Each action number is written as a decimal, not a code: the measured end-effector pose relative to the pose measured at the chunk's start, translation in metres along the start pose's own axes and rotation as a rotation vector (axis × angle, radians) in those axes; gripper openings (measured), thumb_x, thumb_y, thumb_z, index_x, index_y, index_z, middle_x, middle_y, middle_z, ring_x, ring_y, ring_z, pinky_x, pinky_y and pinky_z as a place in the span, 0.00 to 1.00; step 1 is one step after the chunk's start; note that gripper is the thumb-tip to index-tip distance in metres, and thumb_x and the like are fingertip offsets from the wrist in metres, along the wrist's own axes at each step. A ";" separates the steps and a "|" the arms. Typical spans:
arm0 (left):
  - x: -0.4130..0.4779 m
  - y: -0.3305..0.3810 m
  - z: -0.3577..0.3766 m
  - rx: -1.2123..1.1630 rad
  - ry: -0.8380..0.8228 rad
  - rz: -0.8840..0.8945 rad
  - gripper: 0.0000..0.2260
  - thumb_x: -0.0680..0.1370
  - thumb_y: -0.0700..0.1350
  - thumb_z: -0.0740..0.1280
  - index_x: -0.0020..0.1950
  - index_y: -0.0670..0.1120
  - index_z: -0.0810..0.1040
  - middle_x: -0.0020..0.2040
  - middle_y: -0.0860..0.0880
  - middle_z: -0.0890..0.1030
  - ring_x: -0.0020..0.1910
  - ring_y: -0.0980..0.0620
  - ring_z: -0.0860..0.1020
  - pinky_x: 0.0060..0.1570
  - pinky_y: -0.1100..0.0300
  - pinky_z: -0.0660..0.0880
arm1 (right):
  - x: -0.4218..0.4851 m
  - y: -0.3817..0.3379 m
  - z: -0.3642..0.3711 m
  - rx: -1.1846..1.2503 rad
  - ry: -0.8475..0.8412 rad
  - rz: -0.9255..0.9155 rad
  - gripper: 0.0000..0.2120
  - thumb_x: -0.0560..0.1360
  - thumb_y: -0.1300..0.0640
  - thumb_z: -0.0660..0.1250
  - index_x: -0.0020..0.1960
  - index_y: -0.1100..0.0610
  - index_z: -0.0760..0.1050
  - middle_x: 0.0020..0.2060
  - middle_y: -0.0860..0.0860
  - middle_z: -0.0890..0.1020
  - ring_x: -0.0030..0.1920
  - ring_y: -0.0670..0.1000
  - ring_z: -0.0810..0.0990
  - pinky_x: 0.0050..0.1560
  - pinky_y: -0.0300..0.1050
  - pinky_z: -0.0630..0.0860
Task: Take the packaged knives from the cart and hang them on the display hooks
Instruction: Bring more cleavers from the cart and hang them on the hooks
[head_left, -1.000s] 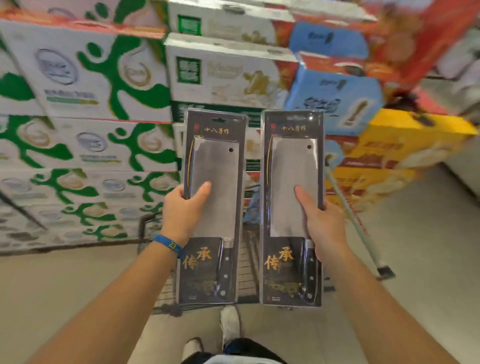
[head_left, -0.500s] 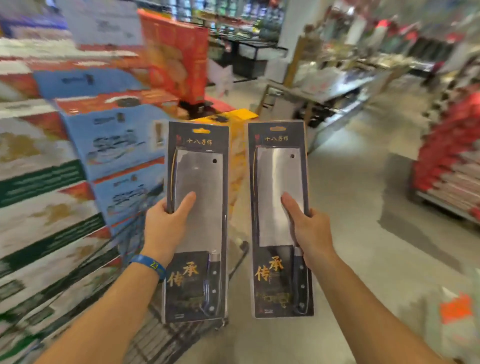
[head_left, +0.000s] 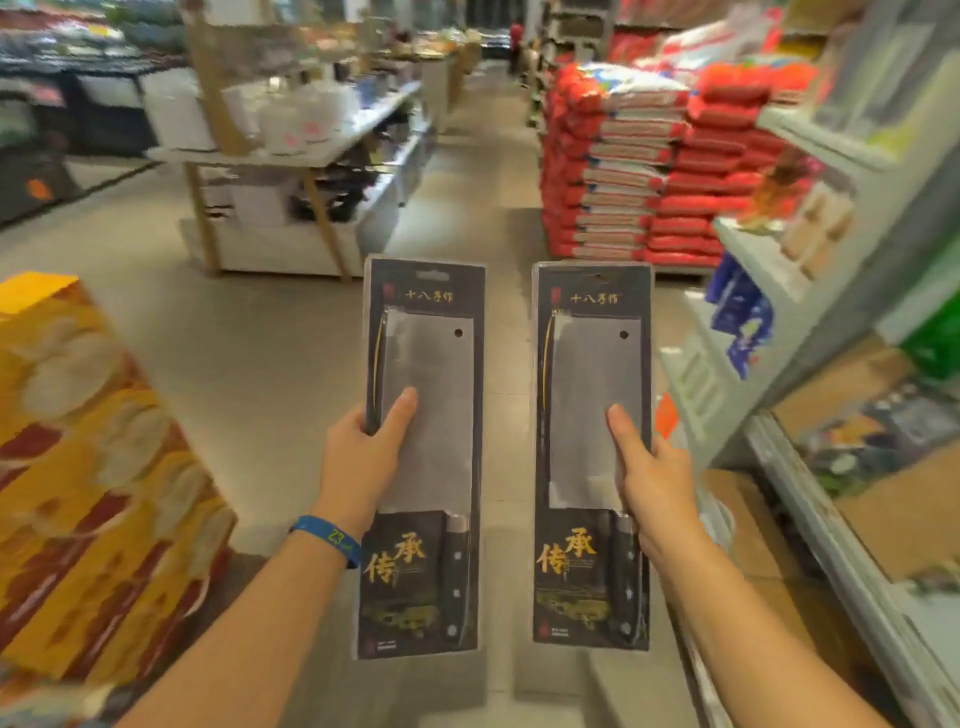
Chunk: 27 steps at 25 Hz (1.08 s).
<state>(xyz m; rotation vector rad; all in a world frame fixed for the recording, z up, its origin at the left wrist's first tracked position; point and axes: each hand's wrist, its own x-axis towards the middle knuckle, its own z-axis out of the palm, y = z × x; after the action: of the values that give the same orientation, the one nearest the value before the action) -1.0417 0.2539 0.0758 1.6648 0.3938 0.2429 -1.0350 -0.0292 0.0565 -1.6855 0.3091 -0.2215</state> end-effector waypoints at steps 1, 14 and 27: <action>0.010 0.005 0.028 -0.014 -0.087 -0.025 0.19 0.72 0.63 0.73 0.48 0.48 0.82 0.45 0.45 0.86 0.44 0.45 0.85 0.45 0.46 0.83 | 0.010 0.003 -0.019 0.014 0.028 0.007 0.30 0.61 0.20 0.68 0.48 0.42 0.83 0.46 0.37 0.87 0.47 0.39 0.85 0.45 0.36 0.80; 0.029 0.044 0.347 -0.056 -1.058 0.152 0.12 0.73 0.53 0.75 0.51 0.47 0.83 0.45 0.53 0.87 0.46 0.53 0.85 0.42 0.60 0.82 | -0.011 0.042 -0.206 0.068 0.928 0.145 0.12 0.73 0.36 0.72 0.46 0.44 0.82 0.39 0.34 0.86 0.39 0.33 0.84 0.34 0.26 0.75; -0.112 0.298 0.504 -0.465 -1.402 0.646 0.16 0.71 0.65 0.71 0.41 0.52 0.82 0.37 0.48 0.84 0.33 0.56 0.78 0.36 0.51 0.76 | -0.088 -0.194 -0.356 -0.180 1.555 -0.171 0.23 0.68 0.30 0.73 0.42 0.50 0.82 0.33 0.37 0.85 0.34 0.38 0.84 0.31 0.35 0.76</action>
<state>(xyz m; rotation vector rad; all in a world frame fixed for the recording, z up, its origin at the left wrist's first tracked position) -0.9176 -0.2800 0.3106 1.0984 -1.1705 -0.3633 -1.2182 -0.3109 0.3001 -1.3794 1.3331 -1.6676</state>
